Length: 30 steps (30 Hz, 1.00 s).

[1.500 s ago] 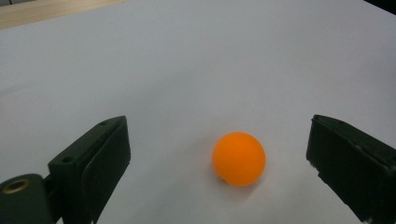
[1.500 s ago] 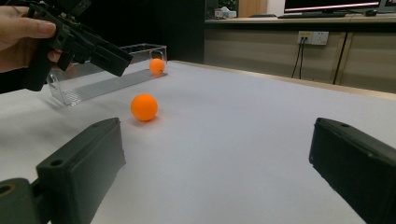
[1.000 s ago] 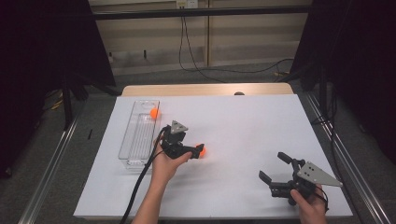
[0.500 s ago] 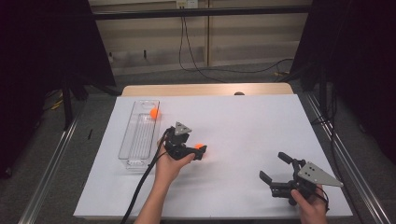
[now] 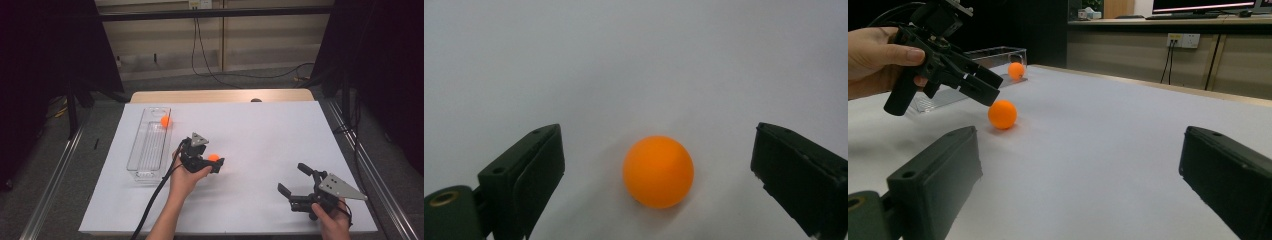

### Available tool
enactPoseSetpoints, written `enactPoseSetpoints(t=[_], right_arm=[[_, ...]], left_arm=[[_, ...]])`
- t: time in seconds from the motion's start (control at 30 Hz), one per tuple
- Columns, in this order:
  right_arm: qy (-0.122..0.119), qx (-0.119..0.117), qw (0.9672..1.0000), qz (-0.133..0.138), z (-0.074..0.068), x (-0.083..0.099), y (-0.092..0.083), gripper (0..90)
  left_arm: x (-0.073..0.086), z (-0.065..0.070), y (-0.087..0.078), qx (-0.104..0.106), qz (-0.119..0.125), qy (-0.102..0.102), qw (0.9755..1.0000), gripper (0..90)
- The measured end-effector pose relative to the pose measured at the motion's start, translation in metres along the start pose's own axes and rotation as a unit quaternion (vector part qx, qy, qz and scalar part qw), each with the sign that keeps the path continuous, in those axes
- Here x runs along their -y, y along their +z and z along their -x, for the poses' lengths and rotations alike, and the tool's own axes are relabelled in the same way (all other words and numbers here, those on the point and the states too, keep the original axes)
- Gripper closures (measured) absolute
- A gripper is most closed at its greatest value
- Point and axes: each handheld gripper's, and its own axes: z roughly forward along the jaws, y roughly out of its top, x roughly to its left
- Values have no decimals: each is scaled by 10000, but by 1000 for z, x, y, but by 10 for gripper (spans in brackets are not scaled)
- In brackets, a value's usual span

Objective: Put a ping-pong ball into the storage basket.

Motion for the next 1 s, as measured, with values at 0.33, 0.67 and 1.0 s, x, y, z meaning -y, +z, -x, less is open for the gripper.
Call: enactPoseSetpoints(t=[0.33, 0.67, 1.0], right_arm=[[-9, -1, 10000, -11, 1, 0, 0, 27], [15, 13, 10000, -3, 0, 0, 0, 27], [19, 20, 10000, -2, 1, 1, 0, 27]], left_arm=[[3, 1, 8, 14, -175, 32, 9998, 111], [6, -1, 14, 81, -344, 23, 9994, 174], [9, -1, 18, 88, -461, 73, 9989, 257]])
